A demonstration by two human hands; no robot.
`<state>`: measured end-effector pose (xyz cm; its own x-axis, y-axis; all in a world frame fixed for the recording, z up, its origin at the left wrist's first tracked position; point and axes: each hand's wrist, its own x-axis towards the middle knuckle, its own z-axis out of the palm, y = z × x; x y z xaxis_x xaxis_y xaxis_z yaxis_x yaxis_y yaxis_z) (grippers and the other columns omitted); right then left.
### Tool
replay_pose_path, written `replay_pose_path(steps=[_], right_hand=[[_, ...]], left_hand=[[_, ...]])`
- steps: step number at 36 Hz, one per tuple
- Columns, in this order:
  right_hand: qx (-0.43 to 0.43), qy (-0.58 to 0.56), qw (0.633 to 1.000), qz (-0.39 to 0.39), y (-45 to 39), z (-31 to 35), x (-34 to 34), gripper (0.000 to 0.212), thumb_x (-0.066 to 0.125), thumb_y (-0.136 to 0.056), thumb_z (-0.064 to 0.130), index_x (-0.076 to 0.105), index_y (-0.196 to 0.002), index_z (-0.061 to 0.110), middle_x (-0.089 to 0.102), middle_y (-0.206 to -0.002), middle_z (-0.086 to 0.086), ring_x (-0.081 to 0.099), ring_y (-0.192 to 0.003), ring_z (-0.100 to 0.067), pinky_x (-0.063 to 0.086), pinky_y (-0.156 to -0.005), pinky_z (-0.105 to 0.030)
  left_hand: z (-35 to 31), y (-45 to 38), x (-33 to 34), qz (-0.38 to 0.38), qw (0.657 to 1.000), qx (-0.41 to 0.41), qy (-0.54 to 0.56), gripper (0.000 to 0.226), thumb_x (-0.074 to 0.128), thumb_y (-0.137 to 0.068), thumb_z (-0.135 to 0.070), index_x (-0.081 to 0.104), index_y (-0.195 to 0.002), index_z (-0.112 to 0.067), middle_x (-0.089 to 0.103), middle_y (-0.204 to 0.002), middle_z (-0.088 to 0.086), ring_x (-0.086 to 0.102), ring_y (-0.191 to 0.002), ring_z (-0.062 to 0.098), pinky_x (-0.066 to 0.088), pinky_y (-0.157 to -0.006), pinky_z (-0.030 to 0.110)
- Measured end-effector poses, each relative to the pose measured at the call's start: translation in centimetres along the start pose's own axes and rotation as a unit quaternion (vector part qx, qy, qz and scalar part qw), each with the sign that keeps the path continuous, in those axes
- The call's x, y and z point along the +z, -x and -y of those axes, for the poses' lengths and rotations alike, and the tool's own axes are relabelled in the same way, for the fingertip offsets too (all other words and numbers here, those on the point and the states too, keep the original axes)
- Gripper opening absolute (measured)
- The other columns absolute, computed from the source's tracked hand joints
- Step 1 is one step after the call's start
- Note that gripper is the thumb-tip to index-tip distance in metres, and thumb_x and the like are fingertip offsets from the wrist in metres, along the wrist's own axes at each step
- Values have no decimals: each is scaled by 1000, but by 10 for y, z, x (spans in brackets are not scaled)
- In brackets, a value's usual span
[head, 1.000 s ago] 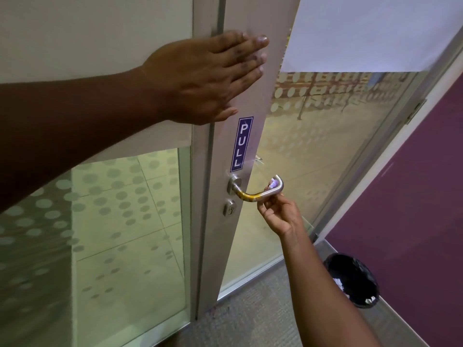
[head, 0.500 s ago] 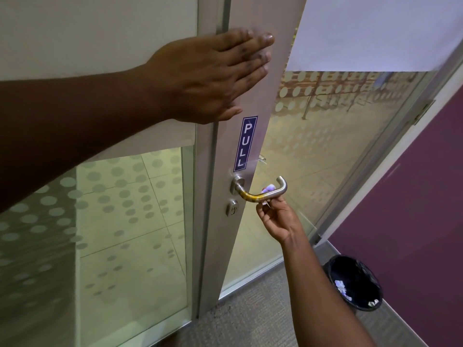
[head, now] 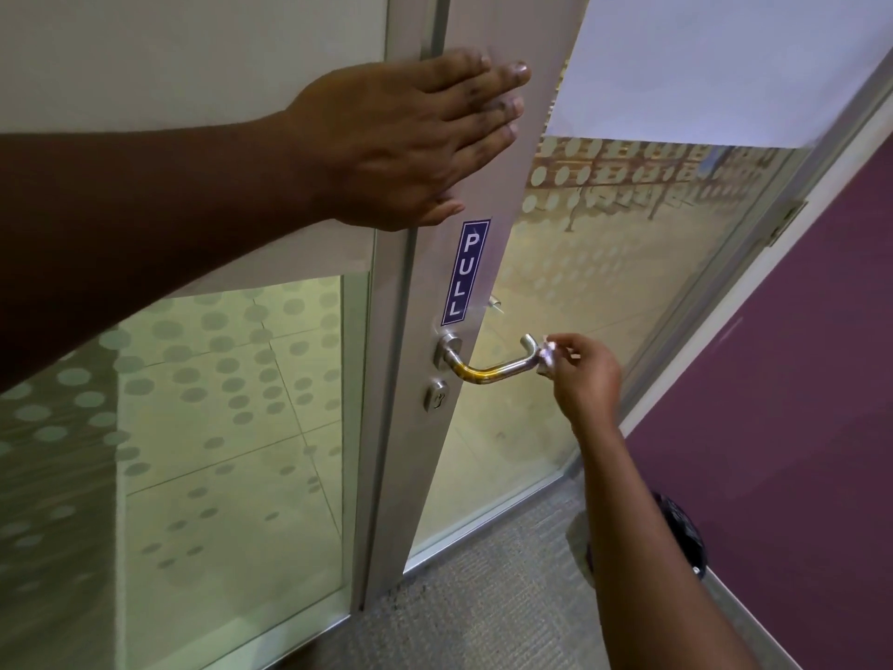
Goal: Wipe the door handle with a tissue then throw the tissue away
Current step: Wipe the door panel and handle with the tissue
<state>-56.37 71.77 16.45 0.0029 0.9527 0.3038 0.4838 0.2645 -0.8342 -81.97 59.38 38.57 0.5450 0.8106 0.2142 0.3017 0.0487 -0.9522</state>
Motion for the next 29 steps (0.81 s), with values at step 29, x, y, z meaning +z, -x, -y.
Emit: replay_pose_path(steps=[29], right_hand=[[-105, 162, 970, 149, 2, 22, -11, 19, 61, -94, 15, 78, -100, 21, 73, -92, 7, 68, -87, -14, 44, -69, -19]], left_hand=[[-1, -1, 5, -29, 1000, -1, 12, 76, -4, -103, -45, 7, -158, 6, 15, -167, 27, 10, -157, 41, 20, -128, 46]])
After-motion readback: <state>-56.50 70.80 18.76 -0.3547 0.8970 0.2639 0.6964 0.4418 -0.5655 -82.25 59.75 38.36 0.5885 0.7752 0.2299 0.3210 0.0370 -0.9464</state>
